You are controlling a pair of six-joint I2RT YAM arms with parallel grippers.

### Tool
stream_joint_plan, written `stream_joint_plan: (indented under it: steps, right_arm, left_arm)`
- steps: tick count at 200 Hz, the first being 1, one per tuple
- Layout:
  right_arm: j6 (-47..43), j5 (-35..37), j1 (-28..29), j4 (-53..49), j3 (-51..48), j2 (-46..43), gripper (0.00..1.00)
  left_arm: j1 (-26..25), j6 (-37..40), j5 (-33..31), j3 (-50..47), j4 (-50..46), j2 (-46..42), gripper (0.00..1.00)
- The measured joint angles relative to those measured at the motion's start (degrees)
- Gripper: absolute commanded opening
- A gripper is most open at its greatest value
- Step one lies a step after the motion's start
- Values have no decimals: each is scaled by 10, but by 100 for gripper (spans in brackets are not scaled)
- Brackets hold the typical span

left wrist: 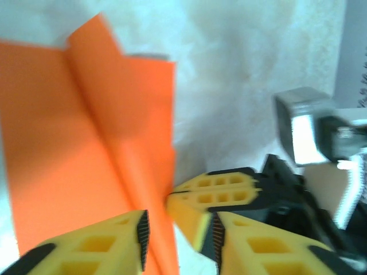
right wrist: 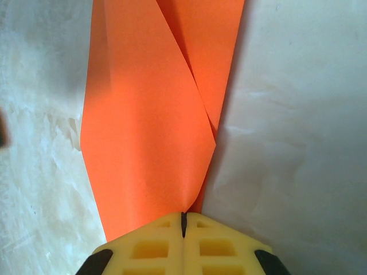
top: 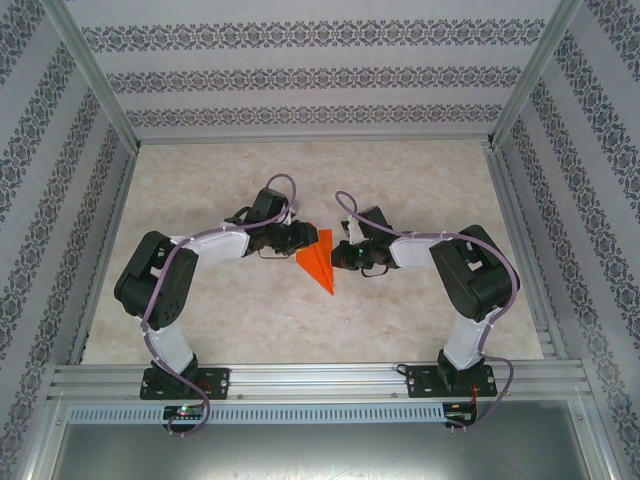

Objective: Fold a paper plane with a square sheet of paper (fold left side to right side)
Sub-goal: Fourth fold the wing at the center of the table.

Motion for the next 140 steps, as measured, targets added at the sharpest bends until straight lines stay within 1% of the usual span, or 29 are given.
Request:
stream_joint_plan:
  steps: [17,30,51,94,140]
  right_arm:
    - [-3,1,1,0,0,0,0]
    - [-6,2,1,-3,2,0,0]
    - [-10,2,2,-5,2,0,0]
    - [-11,5,4,-9,5,0,0]
    - [-15,11,6,-21,10,0,0]
  left_arm:
    - [0,7,13,23,0,5,26]
    - [0,11,20,42,-2,19,25]
    - [0,13,32,64,-2,54,24]
    - [0,15,53,77,-1,119,24]
    - [0,25,54,77,-1,135,24]
